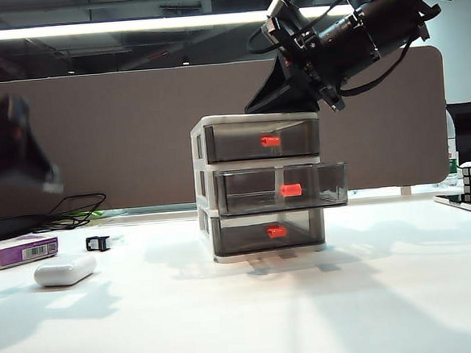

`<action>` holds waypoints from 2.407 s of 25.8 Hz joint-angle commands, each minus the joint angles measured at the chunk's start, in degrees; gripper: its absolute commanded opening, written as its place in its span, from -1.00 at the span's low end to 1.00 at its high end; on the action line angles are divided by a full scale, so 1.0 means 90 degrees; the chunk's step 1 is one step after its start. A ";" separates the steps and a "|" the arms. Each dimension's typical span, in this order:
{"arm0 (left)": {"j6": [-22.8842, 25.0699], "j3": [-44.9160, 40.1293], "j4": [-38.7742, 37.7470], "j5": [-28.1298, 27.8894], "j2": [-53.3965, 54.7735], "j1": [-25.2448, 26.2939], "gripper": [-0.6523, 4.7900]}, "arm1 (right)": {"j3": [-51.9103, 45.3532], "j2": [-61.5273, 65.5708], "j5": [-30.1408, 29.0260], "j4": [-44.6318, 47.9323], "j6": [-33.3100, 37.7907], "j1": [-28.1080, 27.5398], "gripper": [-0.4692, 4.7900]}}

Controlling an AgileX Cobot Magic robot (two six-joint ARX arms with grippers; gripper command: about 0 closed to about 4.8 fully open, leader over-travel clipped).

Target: Open the second layer of the drawer on the table, pick up the earphone case on the table and put it in, and finally close the drawer.

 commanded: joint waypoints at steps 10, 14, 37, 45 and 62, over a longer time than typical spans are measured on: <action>-0.0061 0.0153 0.2232 0.0886 0.2975 0.0002 1.00 | -0.0114 0.0121 0.0015 -0.0612 0.0097 0.0036 -0.84; 0.0012 0.0240 0.2351 0.0505 0.3240 0.0002 1.00 | -0.0112 0.0121 0.0015 -0.0605 0.0097 0.0036 -0.84; 0.0313 0.0619 0.2331 -0.1020 0.4116 -0.0714 0.45 | -0.0112 0.0121 0.0029 -0.0527 0.0095 0.0036 -0.84; 0.0534 0.0619 0.2329 -0.0993 0.4116 -0.0714 0.11 | -0.0112 0.0121 0.0029 -0.0503 0.0095 0.0036 -0.84; 0.0865 0.0617 0.2514 -0.0539 0.4017 -0.0721 -0.57 | -0.0112 0.0121 0.0041 -0.0505 0.0097 0.0034 -0.84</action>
